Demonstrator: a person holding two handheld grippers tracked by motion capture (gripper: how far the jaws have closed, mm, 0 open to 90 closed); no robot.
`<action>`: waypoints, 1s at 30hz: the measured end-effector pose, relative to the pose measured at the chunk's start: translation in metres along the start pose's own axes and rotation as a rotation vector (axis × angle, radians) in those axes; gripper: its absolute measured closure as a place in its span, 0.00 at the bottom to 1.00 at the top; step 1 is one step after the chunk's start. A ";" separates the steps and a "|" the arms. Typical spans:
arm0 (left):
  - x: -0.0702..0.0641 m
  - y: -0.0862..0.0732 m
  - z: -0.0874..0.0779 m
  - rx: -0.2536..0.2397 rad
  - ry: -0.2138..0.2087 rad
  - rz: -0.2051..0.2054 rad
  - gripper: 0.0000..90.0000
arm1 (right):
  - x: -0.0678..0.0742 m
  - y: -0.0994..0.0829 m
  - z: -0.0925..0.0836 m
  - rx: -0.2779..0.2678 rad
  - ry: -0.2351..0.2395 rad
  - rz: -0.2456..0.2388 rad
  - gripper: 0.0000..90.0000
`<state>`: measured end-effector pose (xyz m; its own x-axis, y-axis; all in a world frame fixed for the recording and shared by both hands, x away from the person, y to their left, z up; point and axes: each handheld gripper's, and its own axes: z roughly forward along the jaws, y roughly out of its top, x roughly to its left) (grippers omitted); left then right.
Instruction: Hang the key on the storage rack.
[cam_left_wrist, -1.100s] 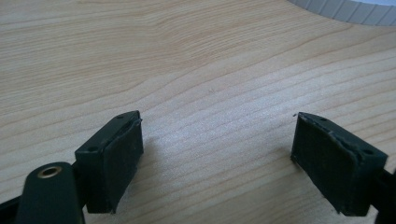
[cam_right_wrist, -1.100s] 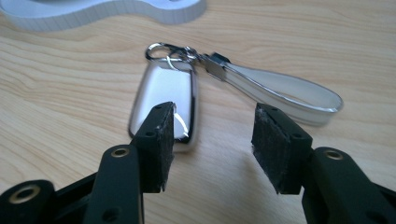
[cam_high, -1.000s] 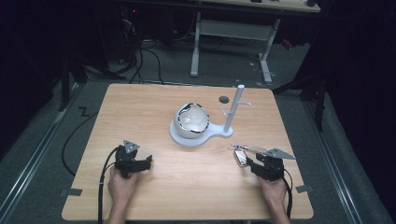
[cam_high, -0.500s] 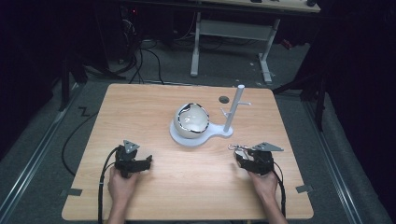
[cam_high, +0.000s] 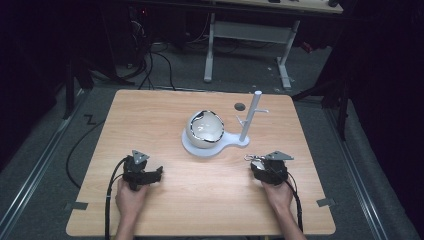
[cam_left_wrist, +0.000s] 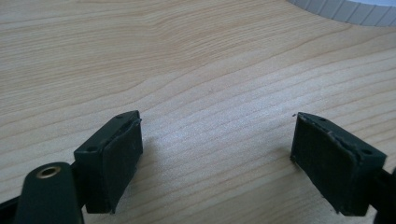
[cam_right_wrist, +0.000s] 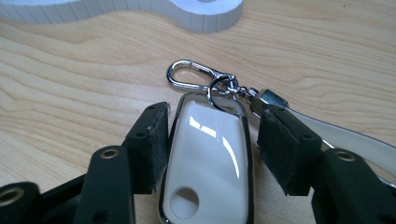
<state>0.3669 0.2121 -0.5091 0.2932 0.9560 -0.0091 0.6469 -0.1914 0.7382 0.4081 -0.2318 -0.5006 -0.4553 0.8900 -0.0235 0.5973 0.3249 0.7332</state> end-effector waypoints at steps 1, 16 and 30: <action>0.000 0.000 0.000 0.000 0.000 0.000 0.19 | -0.001 -0.001 0.001 0.004 0.002 -0.004 0.51; 0.000 0.000 0.000 0.000 0.000 0.000 0.19 | -0.005 -0.001 0.000 0.007 0.036 -0.019 0.59; 0.000 0.000 0.000 0.000 0.000 0.000 0.19 | -0.016 0.000 -0.020 -0.077 0.088 0.001 0.59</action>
<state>0.3669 0.2122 -0.5091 0.2934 0.9560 -0.0090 0.6469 -0.1916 0.7381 0.4025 -0.2527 -0.4864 -0.5127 0.8579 0.0348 0.5472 0.2952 0.7832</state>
